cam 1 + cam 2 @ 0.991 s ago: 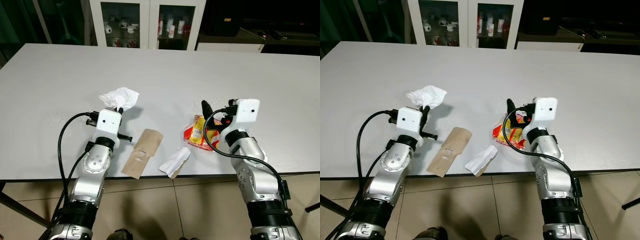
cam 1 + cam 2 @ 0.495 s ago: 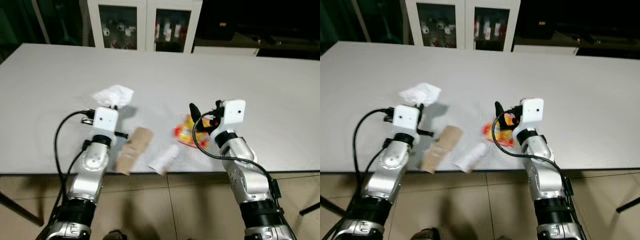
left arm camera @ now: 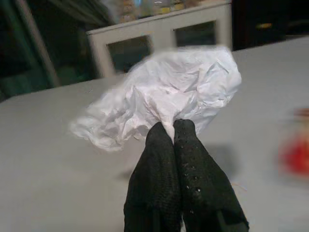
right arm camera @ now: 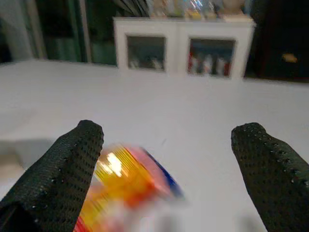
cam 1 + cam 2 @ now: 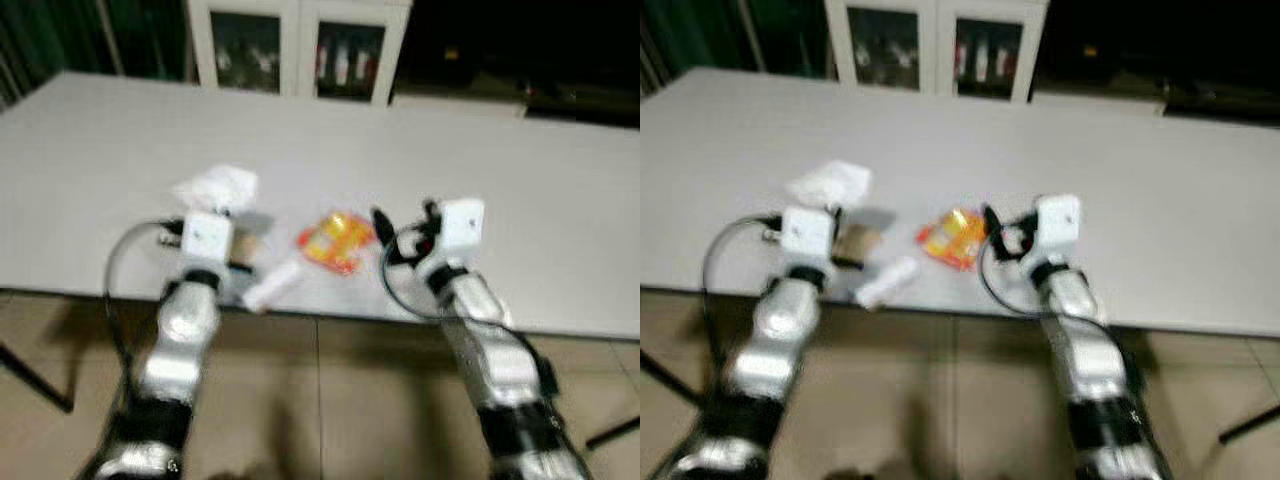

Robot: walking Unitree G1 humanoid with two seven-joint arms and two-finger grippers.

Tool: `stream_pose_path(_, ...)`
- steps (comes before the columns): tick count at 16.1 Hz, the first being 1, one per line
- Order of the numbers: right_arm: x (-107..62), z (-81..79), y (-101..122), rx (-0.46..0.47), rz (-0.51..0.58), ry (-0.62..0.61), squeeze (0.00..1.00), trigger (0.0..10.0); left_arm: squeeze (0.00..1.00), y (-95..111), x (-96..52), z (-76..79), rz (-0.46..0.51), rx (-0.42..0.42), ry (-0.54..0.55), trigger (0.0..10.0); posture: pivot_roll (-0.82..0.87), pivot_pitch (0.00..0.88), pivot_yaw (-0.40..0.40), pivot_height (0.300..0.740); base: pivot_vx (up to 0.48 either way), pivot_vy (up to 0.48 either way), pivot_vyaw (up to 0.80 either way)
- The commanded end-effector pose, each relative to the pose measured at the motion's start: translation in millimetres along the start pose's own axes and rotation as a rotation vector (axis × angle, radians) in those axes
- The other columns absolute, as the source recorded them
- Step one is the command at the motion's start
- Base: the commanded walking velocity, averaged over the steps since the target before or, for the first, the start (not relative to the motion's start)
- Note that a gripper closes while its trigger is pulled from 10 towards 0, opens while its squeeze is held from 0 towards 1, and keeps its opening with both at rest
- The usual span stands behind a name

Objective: Picking trash to rubbish bin

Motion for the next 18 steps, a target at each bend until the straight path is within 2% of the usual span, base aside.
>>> stream_pose_path(1,0.8,-2.6,4.2,0.010,0.010,0.012,0.00,10.0,0.00,4.6,3.1,-3.7,0.014,0.006,0.010,10.0,-0.03,0.022,-0.053,0.740,0.000,0.000,0.00)
stream_pose_path(9,-2.7,-10.7,-2.2,0.028,-0.026,0.063,0.00,10.0,0.00,3.8,5.3,-7.6,0.001,-0.023,0.028,10.0,-0.03,0.034,-0.056,0.740,0.000,0.000,0.00)
stream_pose_path(13,-3.0,-11.5,-2.1,0.030,-0.030,0.069,0.00,10.0,0.00,5.7,7.2,-9.0,0.000,-0.026,0.043,10.0,-0.03,0.037,-0.054,0.740,0.000,0.284,0.00)
stream_pose_path(18,-3.0,-15.3,-4.5,0.033,-0.042,0.085,0.00,10.0,0.00,7.8,9.8,-10.8,0.002,-0.023,0.050,10.0,-0.03,0.039,-0.052,0.740,0.248,0.249,0.00)
Point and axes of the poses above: a point about 5 cm out from each wrist's last joint towards the gripper, its own x axis pointing out of the wrist towards the gripper, its own y axis along the axis of the wrist's last joint, z = x × y, the point moved 2 cm from there along x, pointing out of the wrist towards the gripper, and after that the axes turned 15 degrees about x, right-handed, at the moved point
